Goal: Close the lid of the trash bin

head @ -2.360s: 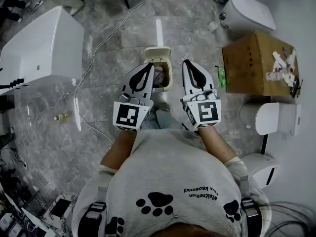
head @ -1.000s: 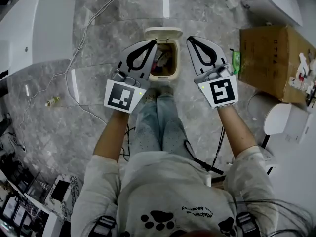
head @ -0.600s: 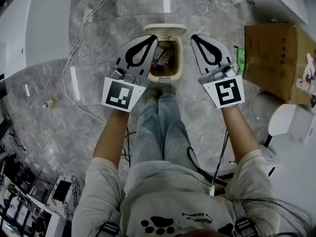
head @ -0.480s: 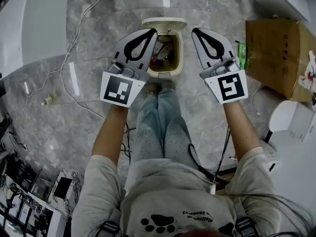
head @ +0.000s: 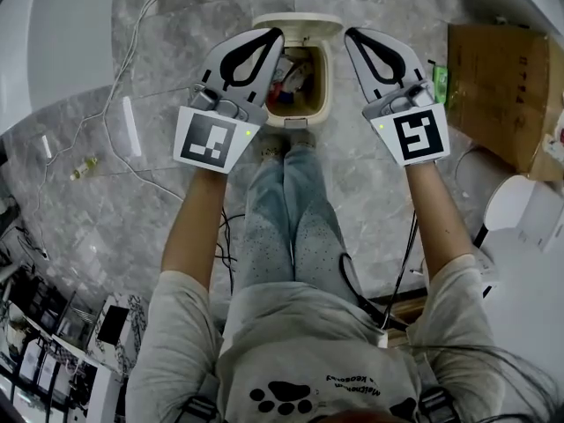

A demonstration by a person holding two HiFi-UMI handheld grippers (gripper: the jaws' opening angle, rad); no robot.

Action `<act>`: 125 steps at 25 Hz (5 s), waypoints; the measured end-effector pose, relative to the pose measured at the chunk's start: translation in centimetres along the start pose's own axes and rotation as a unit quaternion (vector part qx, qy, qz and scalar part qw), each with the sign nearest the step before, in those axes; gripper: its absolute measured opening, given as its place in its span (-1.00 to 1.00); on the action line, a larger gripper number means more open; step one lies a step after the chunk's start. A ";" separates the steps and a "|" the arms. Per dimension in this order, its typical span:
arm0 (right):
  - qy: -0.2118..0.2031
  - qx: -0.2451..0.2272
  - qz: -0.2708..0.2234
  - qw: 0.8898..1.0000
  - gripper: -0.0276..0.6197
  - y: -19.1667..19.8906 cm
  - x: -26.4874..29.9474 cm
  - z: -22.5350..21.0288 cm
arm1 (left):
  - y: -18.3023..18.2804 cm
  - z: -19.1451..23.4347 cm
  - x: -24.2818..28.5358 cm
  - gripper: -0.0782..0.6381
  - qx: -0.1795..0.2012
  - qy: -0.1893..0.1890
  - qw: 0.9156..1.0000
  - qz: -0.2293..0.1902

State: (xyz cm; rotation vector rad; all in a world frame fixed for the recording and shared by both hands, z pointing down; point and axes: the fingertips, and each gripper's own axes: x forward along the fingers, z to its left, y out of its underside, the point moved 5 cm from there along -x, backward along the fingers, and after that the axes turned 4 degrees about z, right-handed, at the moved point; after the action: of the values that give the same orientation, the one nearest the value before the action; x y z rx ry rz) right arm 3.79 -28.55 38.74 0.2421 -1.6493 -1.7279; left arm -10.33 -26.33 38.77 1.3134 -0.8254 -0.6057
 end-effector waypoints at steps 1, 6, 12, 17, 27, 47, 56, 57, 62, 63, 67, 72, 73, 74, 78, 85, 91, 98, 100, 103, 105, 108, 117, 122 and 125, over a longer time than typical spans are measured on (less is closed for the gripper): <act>0.000 -0.005 0.003 1.000 -0.82 0.4 0.3 -0.1 | 0.3 0.1 0.2 -0.73 0.000 0.002 1.000 0.000; -0.004 -0.015 0.011 1.000 -0.82 1.4 1.5 -0.8 | 1.3 1.0 1.5 -0.73 0.004 0.009 1.000 0.003; -0.012 -0.026 0.027 0.999 -0.82 3.8 3.0 -1.4 | 3.9 2.2 3.2 -0.73 0.003 0.017 1.000 0.019; -0.020 -0.023 0.035 0.999 -0.82 5.1 4.0 -1.7 | 5.4 3.1 4.0 -0.72 0.012 0.023 0.999 0.038; -0.045 0.003 0.076 0.996 -0.81 7.8 5.7 -1.9 | 8.7 4.1 5.3 -0.61 0.010 0.052 0.994 0.092; -0.064 -0.003 0.132 0.989 -0.43 11.3 7.9 -3.1 | 12.2 6.3 6.4 -0.27 0.017 0.066 0.984 0.166; -0.069 -0.012 0.149 0.986 -0.60 12.3 8.4 -3.2 | 13.6 6.9 6.2 -0.40 0.010 0.055 0.981 0.184; -0.072 -0.015 0.149 0.986 -0.61 12.3 8.3 -3.0 | 13.7 7.0 6.0 -0.48 0.015 0.053 0.981 0.186; -0.079 -0.028 0.151 0.985 -0.63 12.5 7.4 -2.5 | 13.6 6.1 5.5 -0.51 0.047 0.061 0.977 0.198; -0.080 -0.031 0.151 0.985 -0.63 12.5 7.2 -2.3 | 13.6 5.9 5.3 -0.51 0.048 0.063 0.977 0.198; -0.079 -0.039 0.147 0.985 -0.63 12.8 6.0 -1.2 | 13.9 4.8 4.3 -0.50 0.046 0.064 0.978 0.195; -0.084 -0.056 0.149 0.984 -0.63 13.3 4.7 0.4 | 14.6 3.4 2.7 -0.49 0.048 0.072 0.977 0.195; -0.085 -0.059 0.150 0.983 -0.63 13.4 4.5 0.7 | 14.7 3.2 2.5 -0.48 0.050 0.073 0.977 0.195; -0.085 -0.062 0.152 0.983 -0.62 13.5 4.3 1.0 | 14.8 3.0 2.2 -0.48 0.052 0.075 0.976 0.196; -0.084 -0.071 0.157 0.981 -0.62 13.8 3.3 2.2 | 15.2 2.0 1.3 -0.46 0.059 0.080 0.975 0.200; -0.081 -0.083 0.162 0.980 -0.61 14.9 1.9 4.1 | 16.3 0.4 -0.2 -0.44 0.069 0.086 0.974 0.200; -0.080 -0.089 0.167 0.979 -0.59 15.6 0.9 5.5 | 17.2 -0.7 -1.4 -0.44 0.073 0.094 0.972 0.203; -0.078 -0.097 0.172 0.977 -0.58 16.7 0.0 7.0 | 18.2 -1.8 -2.3 -0.43 0.092 0.103 0.967 0.212; -0.079 -0.104 0.174 0.976 -0.58 17.0 -0.3 7.4 | 18.5 -2.2 -2.6 -0.42 0.096 0.103 0.966 0.215; -0.082 -0.115 0.178 0.974 -0.58 17.6 -0.6 8.0 | 19.1 -2.8 -3.0 -0.41 0.102 0.105 0.965 0.220; -0.084 -0.119 0.180 0.973 -0.57 17.9 -0.8 8.3 | 19.4 -3.0 -3.2 -0.41 0.106 0.105 0.964 0.222; -0.086 -0.126 0.182 0.971 -0.57 18.3 -1.0 8.8 | 20.2 -3.4 -3.7 -0.40 0.105 0.105 0.963 0.224; -0.094 -0.149 0.192 0.966 -0.57 19.5 -1.6 9.9 | 21.7 -4.4 -4.4 -0.39 0.116 0.109 0.959 0.233; -0.097 -0.159 0.199 0.962 -0.56 20.4 -1.9 10.8 | 22.6 -5.1 -4.8 -0.38 0.132 0.111 0.955 0.241; -0.098 -0.169 0.204 0.959 -0.55 20.9 -2.1 11.3 | 23.2 -5.5 -5.1 -0.37 0.147 0.116 0.951 0.246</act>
State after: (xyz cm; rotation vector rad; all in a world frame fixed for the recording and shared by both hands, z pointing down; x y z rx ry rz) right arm 6.24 -16.61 59.28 -0.4170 -1.3814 -1.7090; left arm -10.45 -15.03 60.38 1.3440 -1.0252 0.0692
